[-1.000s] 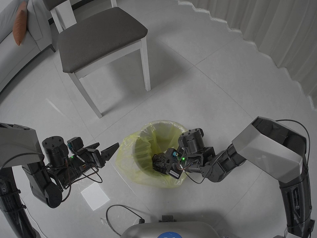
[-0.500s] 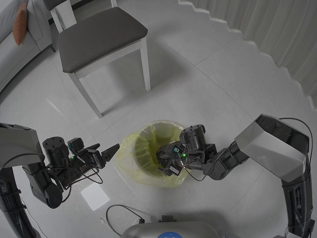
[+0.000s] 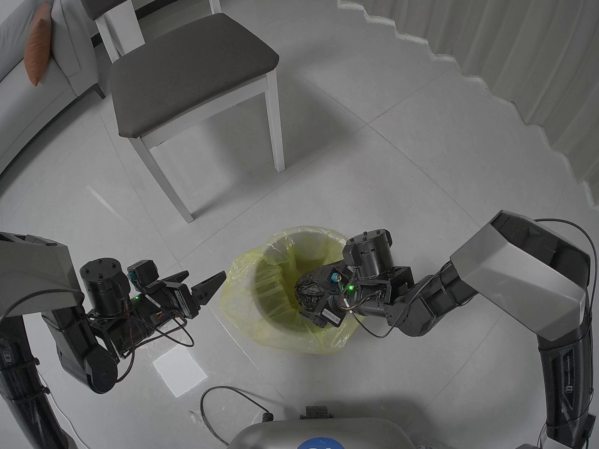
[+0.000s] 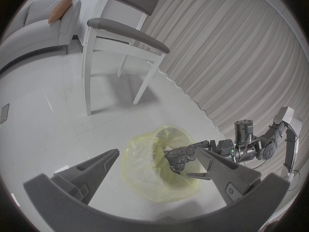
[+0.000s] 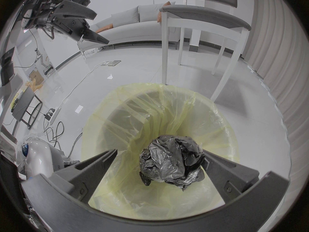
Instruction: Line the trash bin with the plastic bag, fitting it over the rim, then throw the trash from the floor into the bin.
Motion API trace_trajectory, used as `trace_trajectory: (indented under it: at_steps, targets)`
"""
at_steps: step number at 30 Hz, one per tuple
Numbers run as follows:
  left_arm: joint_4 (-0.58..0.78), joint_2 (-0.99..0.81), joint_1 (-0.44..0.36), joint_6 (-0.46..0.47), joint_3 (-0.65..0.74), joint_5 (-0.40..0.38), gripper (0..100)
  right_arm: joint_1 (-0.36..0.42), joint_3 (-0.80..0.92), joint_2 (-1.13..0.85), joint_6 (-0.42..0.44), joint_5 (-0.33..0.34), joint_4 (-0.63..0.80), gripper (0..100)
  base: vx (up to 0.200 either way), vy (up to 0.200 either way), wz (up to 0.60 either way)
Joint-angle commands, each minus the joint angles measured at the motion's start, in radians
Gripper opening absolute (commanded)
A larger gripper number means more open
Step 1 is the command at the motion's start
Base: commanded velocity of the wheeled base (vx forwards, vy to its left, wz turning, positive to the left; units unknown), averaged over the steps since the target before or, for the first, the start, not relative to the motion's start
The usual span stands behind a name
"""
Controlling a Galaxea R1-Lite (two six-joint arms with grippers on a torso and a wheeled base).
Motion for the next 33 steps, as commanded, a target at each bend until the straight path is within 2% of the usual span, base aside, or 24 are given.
trace_trajectory:
  at_steps: [1,5,12,13,26,28,33]
  targets:
    - [-0.018,-0.001,0.000,0.001,0.005,0.000,100,-0.018,0.011,-0.016,-0.027,-0.037,0.000,100,0.000,0.000,0.00]
    - [-0.018,-0.004,-0.009,0.004,0.006,0.000,100,0.009,0.046,-0.041,-0.085,-0.060,-0.022,100,0.000,0.000,0.00]
    - [-0.018,-0.007,-0.014,0.022,0.001,0.001,100,0.026,0.040,-0.031,-0.084,-0.060,-0.043,100,0.000,0.000,0.00]
    - [-0.018,-0.006,-0.014,0.022,0.000,0.001,100,0.025,0.040,-0.028,-0.082,-0.068,-0.045,0,0.000,0.000,0.00]
    - [-0.018,0.001,-0.012,0.028,0.006,0.003,100,0.019,0.040,-0.022,-0.087,-0.072,-0.051,0,0.000,0.000,0.00]
    - [-0.018,0.002,-0.012,0.043,0.008,0.003,100,0.017,0.040,-0.024,-0.087,-0.074,-0.051,0,0.000,0.000,0.00]
    - [-0.018,0.020,-0.012,0.149,0.008,0.023,100,0.028,0.034,-0.041,-0.078,-0.110,-0.074,0,0.000,0.000,0.00]
